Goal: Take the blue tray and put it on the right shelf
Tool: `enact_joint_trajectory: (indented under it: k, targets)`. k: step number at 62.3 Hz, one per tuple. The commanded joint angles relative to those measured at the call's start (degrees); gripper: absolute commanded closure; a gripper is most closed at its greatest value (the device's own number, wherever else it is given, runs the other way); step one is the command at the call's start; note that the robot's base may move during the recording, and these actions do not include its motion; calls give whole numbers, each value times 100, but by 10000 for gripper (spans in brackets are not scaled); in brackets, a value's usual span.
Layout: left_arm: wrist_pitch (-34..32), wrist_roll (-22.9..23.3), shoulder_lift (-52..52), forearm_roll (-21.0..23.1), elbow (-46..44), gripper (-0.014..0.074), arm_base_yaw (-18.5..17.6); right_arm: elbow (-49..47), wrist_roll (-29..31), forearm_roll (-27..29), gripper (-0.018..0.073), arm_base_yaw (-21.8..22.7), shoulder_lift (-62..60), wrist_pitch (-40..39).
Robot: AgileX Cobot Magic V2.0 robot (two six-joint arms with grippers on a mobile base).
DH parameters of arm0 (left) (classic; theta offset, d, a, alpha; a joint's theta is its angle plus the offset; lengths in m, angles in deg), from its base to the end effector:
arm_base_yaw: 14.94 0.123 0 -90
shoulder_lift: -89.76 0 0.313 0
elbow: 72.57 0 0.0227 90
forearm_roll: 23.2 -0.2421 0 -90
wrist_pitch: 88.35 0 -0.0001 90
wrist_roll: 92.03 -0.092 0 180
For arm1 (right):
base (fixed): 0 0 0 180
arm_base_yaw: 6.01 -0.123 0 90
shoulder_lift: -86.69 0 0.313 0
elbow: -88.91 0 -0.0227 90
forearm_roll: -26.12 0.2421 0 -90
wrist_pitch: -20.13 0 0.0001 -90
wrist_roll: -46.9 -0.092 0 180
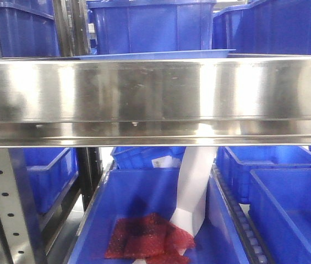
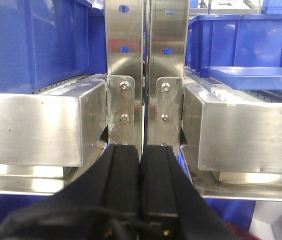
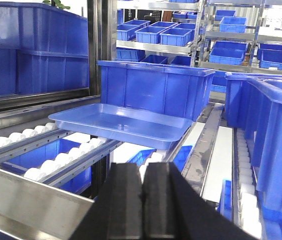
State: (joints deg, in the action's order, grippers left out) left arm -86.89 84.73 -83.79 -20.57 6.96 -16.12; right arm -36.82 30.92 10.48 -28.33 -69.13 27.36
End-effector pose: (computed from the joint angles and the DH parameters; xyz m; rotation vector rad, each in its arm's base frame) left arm 0.0208 -0.0005 0.2018 0.0248 1.5259 -0.0088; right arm 0.0371 0.0118 0.3292 -0.2569 1.4756 0.2955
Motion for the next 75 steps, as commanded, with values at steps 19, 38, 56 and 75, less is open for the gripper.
enact_joint_trajectory:
  k: [19,38,56,75]
  targets:
    - [-481,-14,-72,38,173,645,-2,-169,67,-76,503,7,34,-516]
    - [-481,-14,-72,38,173,645,-2,-113,138,37,503,52,39,-339]
    - [-481,-14,-72,38,173,645,-2,520,1598,1638,503,1757,-481,-264]
    - [-481,-14,-72,38,173,645,-2,1957,2102,2248,503,2784,-1612,-603]
